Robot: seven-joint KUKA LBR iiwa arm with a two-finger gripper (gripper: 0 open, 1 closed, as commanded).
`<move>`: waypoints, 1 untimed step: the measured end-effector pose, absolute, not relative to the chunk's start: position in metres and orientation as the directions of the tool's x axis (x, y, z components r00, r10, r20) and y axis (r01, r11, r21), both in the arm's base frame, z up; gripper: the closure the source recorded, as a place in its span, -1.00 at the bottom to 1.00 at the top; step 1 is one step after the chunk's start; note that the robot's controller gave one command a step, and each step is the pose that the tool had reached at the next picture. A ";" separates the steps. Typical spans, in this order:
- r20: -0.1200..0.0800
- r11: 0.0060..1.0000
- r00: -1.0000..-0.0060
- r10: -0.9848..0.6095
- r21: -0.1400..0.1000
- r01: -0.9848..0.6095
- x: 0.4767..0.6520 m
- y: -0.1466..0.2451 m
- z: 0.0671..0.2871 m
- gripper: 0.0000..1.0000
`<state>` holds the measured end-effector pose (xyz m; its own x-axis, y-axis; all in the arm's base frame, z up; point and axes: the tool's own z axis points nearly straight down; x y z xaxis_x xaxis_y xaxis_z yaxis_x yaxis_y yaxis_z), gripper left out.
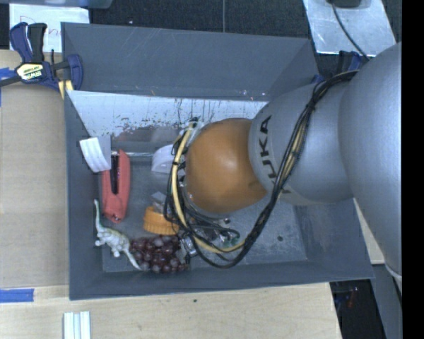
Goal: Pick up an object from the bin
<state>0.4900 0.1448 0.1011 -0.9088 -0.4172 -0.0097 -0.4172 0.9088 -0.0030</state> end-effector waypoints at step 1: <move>-0.009 0.764 -0.764 -0.645 -0.006 -0.645 0.488 0.178 0.102 -1.00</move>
Offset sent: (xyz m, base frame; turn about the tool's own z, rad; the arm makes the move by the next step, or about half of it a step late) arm 0.0058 0.0226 -0.0311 -0.5842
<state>0.4880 0.1782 0.1019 -0.7640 -0.6452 -0.0093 -0.6451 0.7640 -0.0056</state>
